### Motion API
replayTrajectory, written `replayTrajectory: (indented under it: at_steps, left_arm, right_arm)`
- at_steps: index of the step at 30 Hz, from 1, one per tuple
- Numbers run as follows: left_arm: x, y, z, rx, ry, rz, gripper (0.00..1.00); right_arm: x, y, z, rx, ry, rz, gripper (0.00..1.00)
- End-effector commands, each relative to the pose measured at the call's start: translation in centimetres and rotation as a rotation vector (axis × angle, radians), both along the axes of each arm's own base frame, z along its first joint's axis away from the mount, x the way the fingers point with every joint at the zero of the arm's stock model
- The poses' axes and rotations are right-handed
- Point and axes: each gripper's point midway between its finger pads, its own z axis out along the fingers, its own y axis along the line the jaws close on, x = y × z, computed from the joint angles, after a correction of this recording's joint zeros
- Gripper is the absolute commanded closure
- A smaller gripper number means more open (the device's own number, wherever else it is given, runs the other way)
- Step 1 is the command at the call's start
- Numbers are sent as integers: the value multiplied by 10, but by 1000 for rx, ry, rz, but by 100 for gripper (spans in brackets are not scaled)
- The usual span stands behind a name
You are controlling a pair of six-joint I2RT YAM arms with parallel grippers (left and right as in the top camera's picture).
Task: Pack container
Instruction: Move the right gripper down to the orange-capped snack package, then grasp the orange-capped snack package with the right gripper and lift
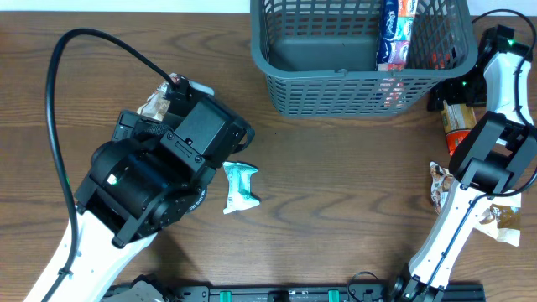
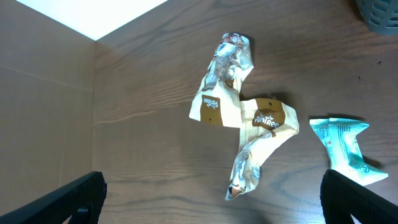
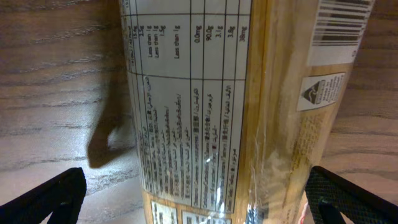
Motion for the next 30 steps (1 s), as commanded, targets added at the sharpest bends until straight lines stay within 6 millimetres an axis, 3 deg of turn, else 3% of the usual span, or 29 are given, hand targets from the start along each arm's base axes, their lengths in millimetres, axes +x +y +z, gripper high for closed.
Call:
replayTrajectory:
  at_steps: [1, 8, 10, 13, 16, 21, 24, 27, 30]
  left_arm:
    - [0, 3, 2, 2, -8, 19, 1]
    - [0, 3, 2, 2, -8, 19, 2]
    - [0, 3, 2, 2, -8, 19, 1]
    - [0, 3, 2, 2, -8, 19, 1]
    - [0, 3, 2, 2, -8, 19, 1]
    - [0, 3, 2, 2, -8, 19, 1]
    - [0, 3, 2, 2, -8, 19, 1]
    - [0, 3, 2, 2, -8, 19, 1]
    - [0, 3, 2, 2, -9, 19, 1]
  right_arm:
    - [-8, 3, -15, 32, 31, -23, 1]
    - [-19, -3, -24, 44, 56, -50, 1]
    - [-19, -5, -24, 44, 53, -70, 34]
    - [-19, -8, -24, 42, 44, -107, 75]
    - [-16, -10, -24, 40, 29, -144, 99]
    - [-13, -14, -19, 23, 17, -184, 99]
    - [-9, -23, -2, 6, -8, -233, 99]
    - [0, -33, 29, -10, -65, -269, 99]
    - [11, -43, 76, -34, -157, -301, 98]
